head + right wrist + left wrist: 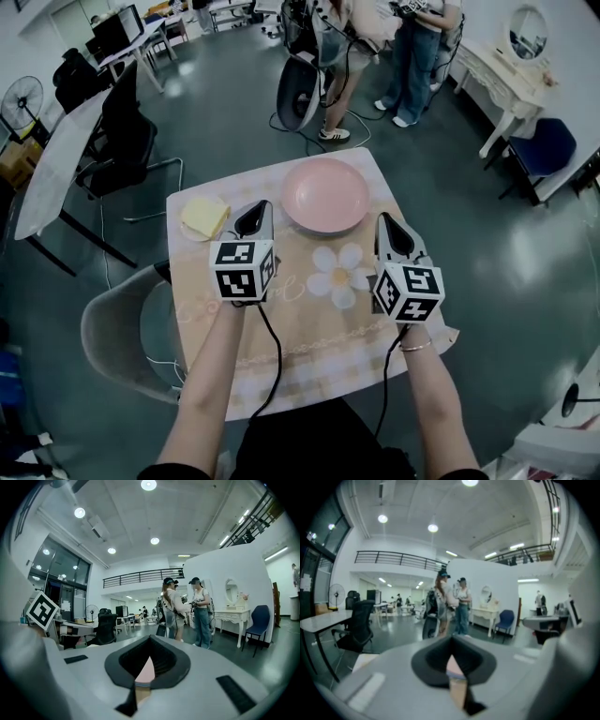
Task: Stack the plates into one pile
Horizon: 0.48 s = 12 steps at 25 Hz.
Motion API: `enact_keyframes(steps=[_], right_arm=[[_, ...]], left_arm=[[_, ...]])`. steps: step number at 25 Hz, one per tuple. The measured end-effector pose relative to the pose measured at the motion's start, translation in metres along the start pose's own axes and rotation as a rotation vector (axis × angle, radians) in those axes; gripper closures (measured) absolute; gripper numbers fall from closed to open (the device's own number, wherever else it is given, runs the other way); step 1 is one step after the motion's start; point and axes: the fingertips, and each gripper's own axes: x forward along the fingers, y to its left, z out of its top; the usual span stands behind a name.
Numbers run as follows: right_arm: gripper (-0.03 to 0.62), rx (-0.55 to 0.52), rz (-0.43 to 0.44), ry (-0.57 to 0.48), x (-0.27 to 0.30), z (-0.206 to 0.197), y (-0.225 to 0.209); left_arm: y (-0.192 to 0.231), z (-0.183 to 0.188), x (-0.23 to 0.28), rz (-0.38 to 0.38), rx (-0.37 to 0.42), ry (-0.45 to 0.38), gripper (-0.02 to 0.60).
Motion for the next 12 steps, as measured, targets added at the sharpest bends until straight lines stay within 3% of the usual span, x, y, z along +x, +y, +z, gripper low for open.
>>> enact_keyframes(steps=[12], right_arm=[[0.591,0.019,0.005,-0.022,-0.0006,0.0002,0.0014]], left_arm=[[0.0011,-0.0062,0.003,-0.022,0.005,0.002,0.572]])
